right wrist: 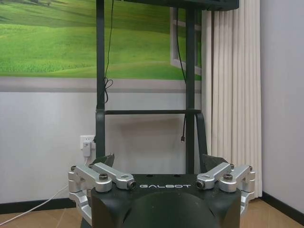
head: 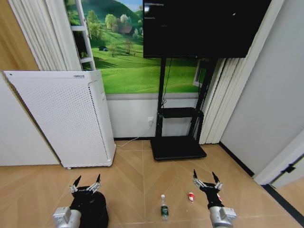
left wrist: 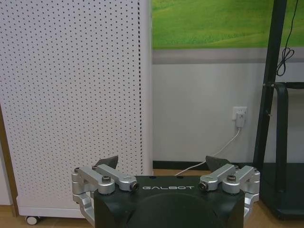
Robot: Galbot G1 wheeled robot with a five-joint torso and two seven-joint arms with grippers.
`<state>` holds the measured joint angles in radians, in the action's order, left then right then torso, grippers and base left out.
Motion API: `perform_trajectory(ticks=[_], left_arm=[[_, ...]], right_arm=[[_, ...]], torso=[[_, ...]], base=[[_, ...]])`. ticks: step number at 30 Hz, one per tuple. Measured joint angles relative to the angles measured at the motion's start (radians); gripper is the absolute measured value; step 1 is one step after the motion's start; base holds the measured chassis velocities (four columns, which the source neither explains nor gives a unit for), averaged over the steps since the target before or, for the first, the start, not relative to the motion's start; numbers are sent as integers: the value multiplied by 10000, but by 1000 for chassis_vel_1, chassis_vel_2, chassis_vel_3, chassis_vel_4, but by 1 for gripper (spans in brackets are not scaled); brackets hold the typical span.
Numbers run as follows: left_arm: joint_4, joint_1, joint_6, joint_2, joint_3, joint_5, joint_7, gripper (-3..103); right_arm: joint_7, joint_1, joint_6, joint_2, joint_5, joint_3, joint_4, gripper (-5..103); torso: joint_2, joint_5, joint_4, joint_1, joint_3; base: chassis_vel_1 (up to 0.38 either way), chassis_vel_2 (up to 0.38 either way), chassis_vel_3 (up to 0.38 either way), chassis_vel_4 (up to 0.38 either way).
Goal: Pick up the trash bin and place the garbage on the floor into it.
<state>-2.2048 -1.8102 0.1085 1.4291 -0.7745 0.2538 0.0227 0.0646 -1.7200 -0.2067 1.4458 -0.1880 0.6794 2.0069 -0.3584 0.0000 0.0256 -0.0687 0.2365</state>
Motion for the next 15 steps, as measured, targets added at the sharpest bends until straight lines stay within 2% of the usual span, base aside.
perform_trajectory(ticks=[15], left_arm=[[113, 34, -5, 81, 2, -53, 0, 100]], right_arm=[[-209, 34, -14, -111, 95, -124, -110, 100]], torso=[[629, 0, 0, 219, -409]], base=[[0, 0, 0, 0]])
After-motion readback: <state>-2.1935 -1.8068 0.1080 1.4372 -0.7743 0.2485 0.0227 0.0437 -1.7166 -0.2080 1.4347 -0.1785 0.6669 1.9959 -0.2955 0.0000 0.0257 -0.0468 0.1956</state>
